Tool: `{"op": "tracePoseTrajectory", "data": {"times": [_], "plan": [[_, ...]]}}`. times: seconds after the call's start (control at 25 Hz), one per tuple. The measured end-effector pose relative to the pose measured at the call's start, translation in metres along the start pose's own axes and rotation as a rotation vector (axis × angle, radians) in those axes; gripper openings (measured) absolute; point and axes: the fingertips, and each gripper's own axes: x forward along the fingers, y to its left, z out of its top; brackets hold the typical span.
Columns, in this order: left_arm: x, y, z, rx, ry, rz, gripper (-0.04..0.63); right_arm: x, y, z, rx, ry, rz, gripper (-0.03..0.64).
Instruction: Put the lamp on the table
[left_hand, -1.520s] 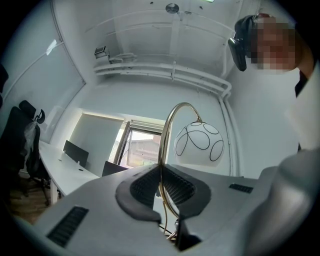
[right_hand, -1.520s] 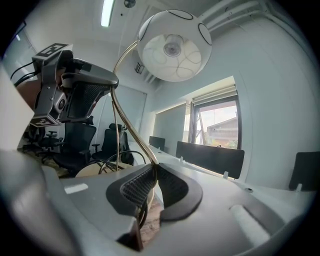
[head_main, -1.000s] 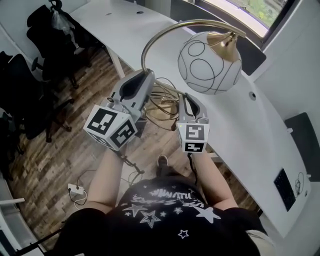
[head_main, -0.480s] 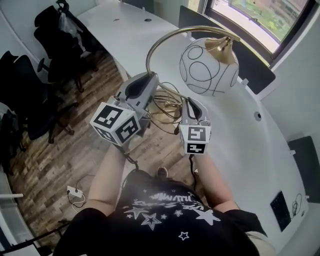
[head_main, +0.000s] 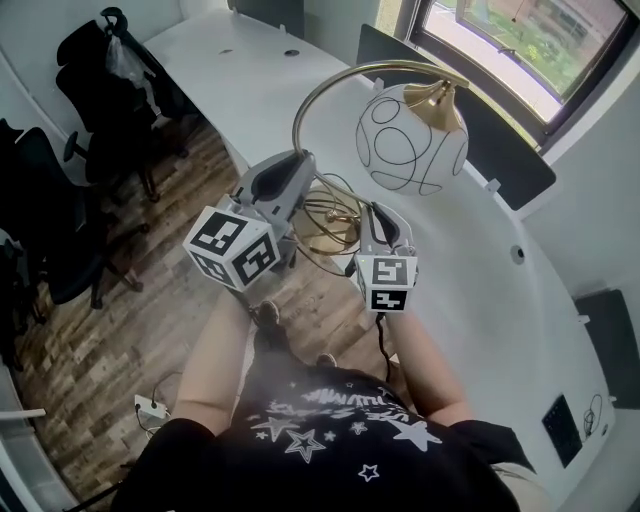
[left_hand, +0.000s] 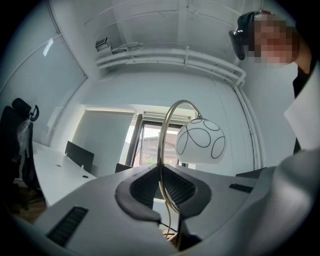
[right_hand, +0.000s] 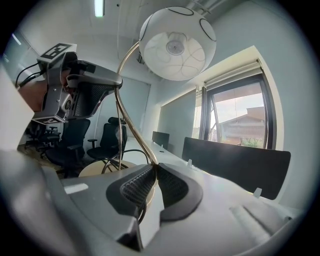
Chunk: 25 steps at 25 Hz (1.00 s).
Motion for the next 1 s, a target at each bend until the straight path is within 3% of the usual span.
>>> {"op": "tracePoseTrajectory", "data": {"times": [0.48,1.0], "plan": [[0.07,0.102,0.019,-0.006,0.029,-0.154,0.034,0.103,-0.009,0.033,0.021,0.017,-0.151,0.035],[0.099,0.203,0.029,-0.013,0.06,-0.255,0.034,0.193,0.021,0.052,0.051,0.043,-0.236,0.035]]}}
